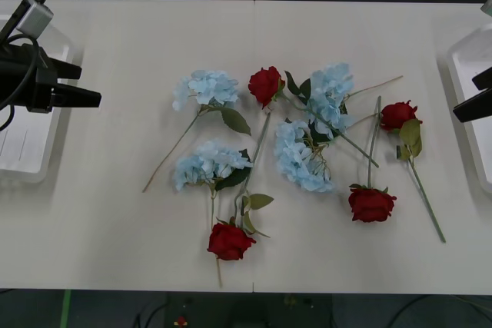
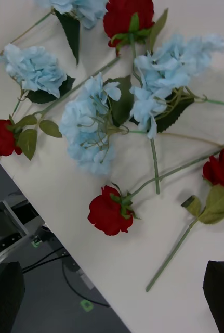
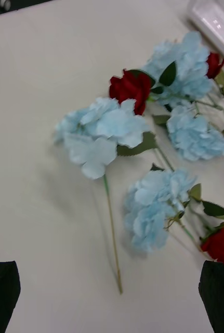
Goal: Put the red flowers into the right box and the blue flowers into the left box
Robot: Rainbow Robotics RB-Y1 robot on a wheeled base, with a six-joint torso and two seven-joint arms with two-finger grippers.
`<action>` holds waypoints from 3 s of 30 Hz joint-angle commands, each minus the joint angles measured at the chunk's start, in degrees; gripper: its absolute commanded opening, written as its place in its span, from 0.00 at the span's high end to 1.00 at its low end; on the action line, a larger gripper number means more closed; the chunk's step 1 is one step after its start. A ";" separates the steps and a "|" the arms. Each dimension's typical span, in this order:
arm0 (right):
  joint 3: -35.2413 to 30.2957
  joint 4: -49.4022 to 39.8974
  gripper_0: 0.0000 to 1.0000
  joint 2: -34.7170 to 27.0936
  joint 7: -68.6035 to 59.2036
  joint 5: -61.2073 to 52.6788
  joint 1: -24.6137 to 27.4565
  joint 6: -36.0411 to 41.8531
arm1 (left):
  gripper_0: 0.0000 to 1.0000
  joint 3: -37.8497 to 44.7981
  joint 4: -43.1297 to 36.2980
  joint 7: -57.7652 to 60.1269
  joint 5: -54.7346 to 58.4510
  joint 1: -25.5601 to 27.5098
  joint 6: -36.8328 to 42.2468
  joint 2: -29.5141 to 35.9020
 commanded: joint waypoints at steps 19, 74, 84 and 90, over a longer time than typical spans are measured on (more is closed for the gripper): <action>17.04 4.94 0.00 12.93 -21.72 31.91 -0.09 -9.40 | 0.00 -13.58 -2.68 5.40 -34.66 4.44 -18.69 -17.05; 23.19 29.99 0.00 27.78 -16.53 51.86 -3.87 -19.42 | 1.00 -20.52 16.84 20.87 -60.59 -7.87 -27.21 -36.03; 23.19 30.34 0.00 28.05 -16.53 51.69 -3.87 -19.68 | 1.00 -10.68 11.39 20.87 -54.34 -8.57 -27.12 -30.94; 23.19 30.61 0.00 28.05 -16.53 51.69 -3.87 -20.03 | 1.00 -1.10 11.30 19.29 -45.29 -9.27 -27.12 -23.90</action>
